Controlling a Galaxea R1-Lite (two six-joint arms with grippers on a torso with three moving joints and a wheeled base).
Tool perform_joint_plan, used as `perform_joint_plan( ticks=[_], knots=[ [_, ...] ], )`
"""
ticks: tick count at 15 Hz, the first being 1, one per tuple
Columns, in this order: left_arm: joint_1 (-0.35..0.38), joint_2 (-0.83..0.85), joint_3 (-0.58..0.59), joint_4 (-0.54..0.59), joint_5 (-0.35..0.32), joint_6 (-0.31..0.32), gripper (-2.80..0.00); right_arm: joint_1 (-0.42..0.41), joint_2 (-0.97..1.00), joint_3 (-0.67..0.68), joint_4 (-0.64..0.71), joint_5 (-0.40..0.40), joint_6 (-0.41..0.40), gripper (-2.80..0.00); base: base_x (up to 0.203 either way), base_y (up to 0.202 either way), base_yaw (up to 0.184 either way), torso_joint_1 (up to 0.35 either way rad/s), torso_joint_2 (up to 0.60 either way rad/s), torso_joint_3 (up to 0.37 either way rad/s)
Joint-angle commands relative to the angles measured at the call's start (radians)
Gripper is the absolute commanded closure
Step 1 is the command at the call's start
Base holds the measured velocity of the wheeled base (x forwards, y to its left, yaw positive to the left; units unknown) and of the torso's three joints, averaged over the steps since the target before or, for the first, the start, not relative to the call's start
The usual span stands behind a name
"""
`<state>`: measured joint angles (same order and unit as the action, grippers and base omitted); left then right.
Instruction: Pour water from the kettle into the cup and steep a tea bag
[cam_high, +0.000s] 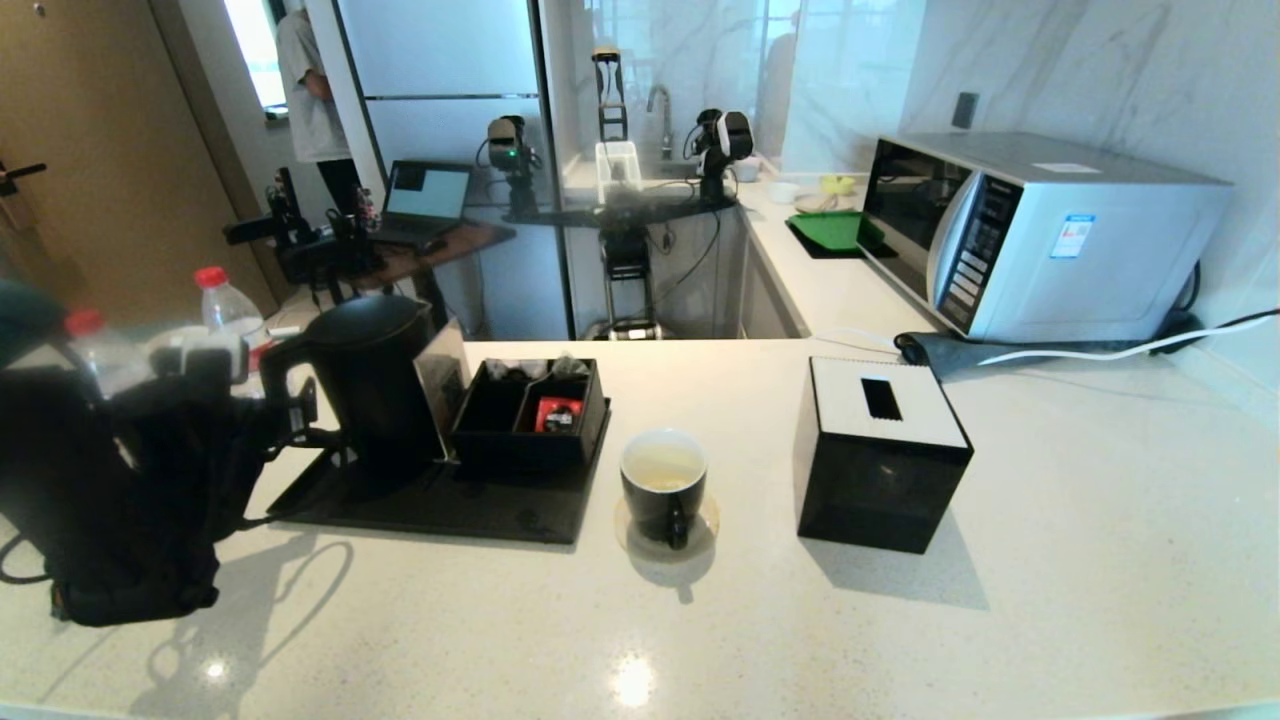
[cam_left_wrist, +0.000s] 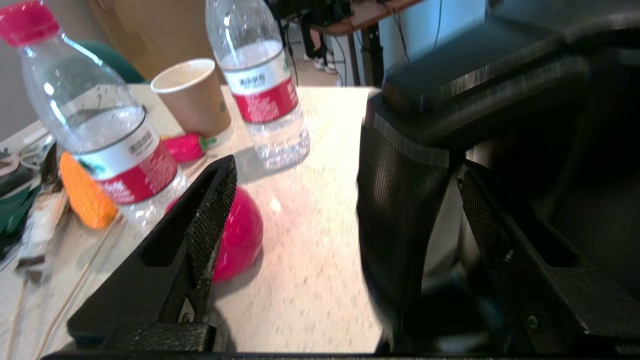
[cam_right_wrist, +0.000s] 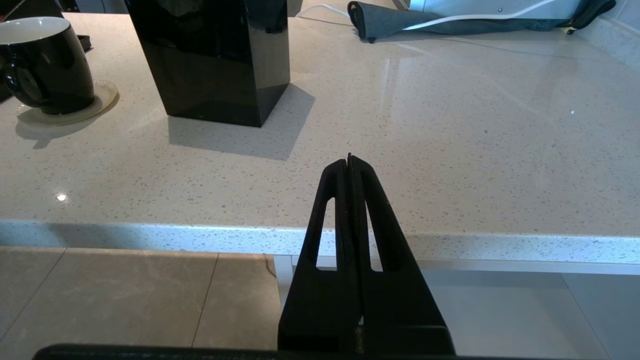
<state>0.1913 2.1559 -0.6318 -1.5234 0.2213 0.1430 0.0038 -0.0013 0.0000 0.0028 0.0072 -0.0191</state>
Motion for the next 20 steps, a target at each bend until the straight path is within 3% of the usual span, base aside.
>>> perform_joint_plan(
  ticks=[1,15,16,20],
  knots=[
    [0.000,-0.037,0.051,-0.047,0.000,0.001,-2.80,0.001,0.001,0.000,0.000,0.000,-0.001,0.00,0.000,0.000,0.000,0.000,0.00,0.000],
    [-0.019,-0.316,0.358,-0.047,-0.031,-0.020,-2.80,0.001,0.001,0.000,0.000,0.000,-0.001,0.00,0.000,0.000,0.000,0.000,0.00,0.000],
    [-0.022,-0.334,0.376,-0.047,-0.031,-0.018,0.00,0.001,0.001,0.000,0.000,0.000,-0.001,0.00,0.000,0.000,0.000,0.000,0.00,0.000],
    [-0.044,-0.405,0.438,-0.047,-0.030,-0.015,0.00,0.001,0.001,0.000,0.000,0.000,-0.001,0.00,0.000,0.000,0.000,0.000,0.00,0.000]
  ],
)
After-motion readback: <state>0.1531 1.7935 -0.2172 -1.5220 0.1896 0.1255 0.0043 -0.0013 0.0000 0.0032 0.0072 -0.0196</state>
